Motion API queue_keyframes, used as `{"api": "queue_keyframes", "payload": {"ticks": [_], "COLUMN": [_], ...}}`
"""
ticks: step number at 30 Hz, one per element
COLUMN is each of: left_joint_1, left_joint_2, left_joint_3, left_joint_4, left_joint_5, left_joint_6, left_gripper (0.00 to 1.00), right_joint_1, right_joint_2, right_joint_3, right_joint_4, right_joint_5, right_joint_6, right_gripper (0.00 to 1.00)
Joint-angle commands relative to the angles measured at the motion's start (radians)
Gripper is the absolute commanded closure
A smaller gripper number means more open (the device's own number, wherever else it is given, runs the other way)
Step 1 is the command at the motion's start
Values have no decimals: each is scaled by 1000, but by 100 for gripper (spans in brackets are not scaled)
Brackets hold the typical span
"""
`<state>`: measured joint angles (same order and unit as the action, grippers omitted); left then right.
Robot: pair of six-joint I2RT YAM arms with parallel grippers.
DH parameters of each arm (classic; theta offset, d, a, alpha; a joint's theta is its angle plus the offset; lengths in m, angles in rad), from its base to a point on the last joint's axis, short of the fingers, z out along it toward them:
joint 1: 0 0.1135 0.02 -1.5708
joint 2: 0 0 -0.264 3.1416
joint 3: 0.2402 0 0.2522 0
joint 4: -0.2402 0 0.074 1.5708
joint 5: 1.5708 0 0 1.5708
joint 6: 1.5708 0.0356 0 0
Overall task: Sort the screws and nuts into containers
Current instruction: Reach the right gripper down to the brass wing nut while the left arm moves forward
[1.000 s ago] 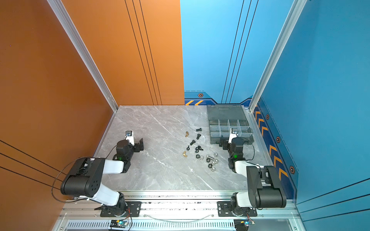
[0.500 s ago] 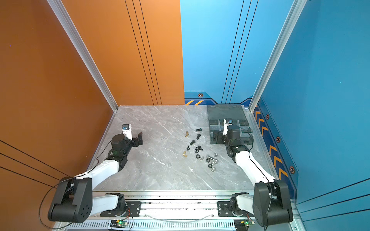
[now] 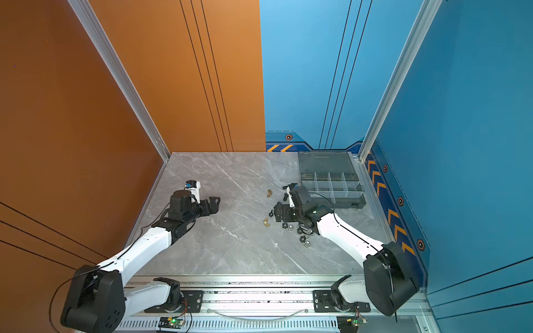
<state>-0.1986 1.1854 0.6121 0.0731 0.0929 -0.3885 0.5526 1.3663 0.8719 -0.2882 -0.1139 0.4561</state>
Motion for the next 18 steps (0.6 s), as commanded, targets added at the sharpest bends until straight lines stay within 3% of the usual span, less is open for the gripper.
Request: {"api": "queue_keyframes", "payload": {"ticks": [1,18], "left_joint_1": [-1,14], "left_joint_2": [-36,-86], "left_joint_3": [-2,-48], "left_joint_4": [-94,-153], "left_joint_5": [103,232], "left_joint_6": [-113,-183], "left_gripper": [2,2], "right_joint_1": [59,210], "right_joint_2": [32,369], "right_joint_3": [53,291], "right_joint_4": [-49,-105], "right_joint_5": [83,181], "right_joint_6": [124,189], "right_gripper": [3,32]}}
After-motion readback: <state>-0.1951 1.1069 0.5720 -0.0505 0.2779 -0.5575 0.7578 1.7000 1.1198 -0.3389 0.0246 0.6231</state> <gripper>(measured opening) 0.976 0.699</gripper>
